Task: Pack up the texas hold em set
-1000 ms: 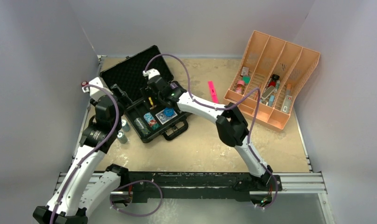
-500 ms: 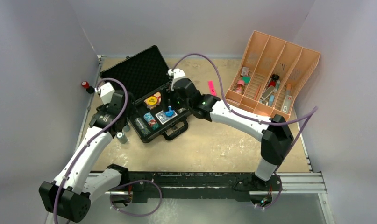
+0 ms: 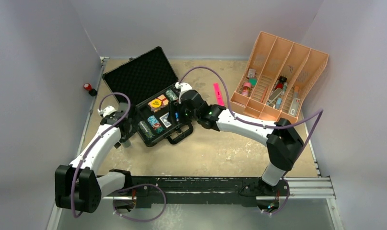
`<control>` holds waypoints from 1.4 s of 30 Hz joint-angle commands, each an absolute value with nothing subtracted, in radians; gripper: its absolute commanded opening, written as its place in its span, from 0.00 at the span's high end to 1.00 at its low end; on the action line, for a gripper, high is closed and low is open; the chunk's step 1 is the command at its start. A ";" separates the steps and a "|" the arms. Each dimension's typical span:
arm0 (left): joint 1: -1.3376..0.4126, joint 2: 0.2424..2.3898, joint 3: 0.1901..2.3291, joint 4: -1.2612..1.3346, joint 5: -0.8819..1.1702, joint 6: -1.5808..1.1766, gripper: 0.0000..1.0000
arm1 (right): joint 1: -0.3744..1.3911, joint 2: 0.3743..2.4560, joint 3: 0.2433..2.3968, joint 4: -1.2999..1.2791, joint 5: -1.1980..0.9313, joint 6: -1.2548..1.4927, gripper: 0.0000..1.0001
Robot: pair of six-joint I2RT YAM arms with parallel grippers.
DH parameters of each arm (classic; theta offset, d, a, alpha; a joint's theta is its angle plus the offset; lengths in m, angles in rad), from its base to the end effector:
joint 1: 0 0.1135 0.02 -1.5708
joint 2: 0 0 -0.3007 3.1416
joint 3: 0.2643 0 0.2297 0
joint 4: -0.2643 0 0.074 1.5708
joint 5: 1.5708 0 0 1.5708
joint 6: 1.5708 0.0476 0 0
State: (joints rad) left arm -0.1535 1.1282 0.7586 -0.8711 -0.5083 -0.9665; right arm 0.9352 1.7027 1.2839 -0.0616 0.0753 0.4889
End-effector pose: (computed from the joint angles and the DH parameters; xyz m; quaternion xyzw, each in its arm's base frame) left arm 0.1588 -0.0011 0.2517 -0.4154 0.8606 0.1257 0.2665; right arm 0.2369 0.3151 0.3201 -0.1700 0.8376 0.3142 0.4133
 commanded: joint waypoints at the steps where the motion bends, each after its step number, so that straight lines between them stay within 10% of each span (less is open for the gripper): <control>1: -0.126 1.161 0.706 -0.796 -0.456 -1.035 0.29 | 0.935 1.617 1.265 -0.012 0.086 0.476 0.31; 17: -0.115 1.114 0.758 -0.803 -0.553 -0.977 0.93 | 0.935 1.557 1.235 -0.008 0.125 0.483 0.32; 42: -0.135 0.873 1.066 -0.858 0.449 -0.805 0.96 | 0.940 1.649 1.003 1.066 -0.633 0.006 0.23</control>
